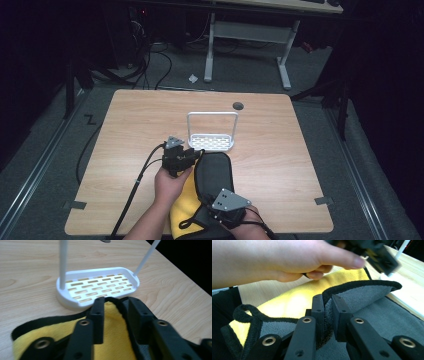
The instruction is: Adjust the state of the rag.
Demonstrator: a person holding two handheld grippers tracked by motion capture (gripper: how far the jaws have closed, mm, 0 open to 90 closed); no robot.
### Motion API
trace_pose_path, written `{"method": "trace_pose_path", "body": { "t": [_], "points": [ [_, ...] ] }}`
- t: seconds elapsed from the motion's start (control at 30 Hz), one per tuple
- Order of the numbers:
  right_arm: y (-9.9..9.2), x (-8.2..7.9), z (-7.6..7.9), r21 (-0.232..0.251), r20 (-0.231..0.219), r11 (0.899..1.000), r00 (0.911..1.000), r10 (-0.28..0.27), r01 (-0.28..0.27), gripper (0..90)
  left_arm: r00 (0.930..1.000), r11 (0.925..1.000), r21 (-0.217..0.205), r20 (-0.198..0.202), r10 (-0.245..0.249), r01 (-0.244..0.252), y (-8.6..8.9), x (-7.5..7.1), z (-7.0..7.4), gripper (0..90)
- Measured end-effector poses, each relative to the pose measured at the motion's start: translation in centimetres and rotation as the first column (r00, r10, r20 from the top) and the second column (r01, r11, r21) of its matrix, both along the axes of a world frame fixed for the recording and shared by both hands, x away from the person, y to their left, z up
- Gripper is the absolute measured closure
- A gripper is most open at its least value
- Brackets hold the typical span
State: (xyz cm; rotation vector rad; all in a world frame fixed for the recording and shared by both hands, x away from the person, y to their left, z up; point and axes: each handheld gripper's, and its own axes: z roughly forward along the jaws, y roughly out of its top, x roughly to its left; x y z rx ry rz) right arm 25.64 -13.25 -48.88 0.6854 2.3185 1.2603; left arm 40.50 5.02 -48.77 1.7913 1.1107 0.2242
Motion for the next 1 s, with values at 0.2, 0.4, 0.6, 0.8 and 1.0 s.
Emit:
{"method": "trace_pose_path", "body": {
  "t": [0.2, 0.4, 0.6, 0.8, 1.0],
  "points": [
    [0.4, -0.3, -0.4, -0.021, 0.002, 1.0, 0.9999, 0.013, -0.013, 81.9, 0.9961, 0.9935, 0.112, -0.088, -0.01, 0.02, -2.0, 1.0, -1.4, 57.0],
    [-0.4, -0.5, -0.4, -0.021, -0.004, 1.0, 1.0, 0.001, -0.002, 82.0, 0.9975, 0.9958, 0.077, -0.055, -0.045, 0.049, -2.9, 0.6, -0.6, 85.4],
    [-2.0, -0.9, -0.2, -0.015, -0.002, 0.999, 0.9996, -0.028, 0.028, 81.9, 0.9975, 0.9947, 0.076, -0.018, -0.068, 0.07, -5.1, 0.6, 0.8, 85.1],
    [-3.9, -1.2, -0.7, -0.021, -0.033, 0.998, 0.9977, -0.059, 0.059, 81.3, 0.9947, 0.9915, 0.091, -0.054, -0.088, 0.092, -7.3, 1.2, -0.1, 79.4],
    [-6.4, -1.1, -0.6, 0.018, -0.039, 0.993, 0.9923, -0.118, 0.119, 65.0, 0.9853, 0.9883, 0.032, -0.088, -0.146, 0.149, -8.9, 1.3, -1.6, 56.2]
  ]
}}
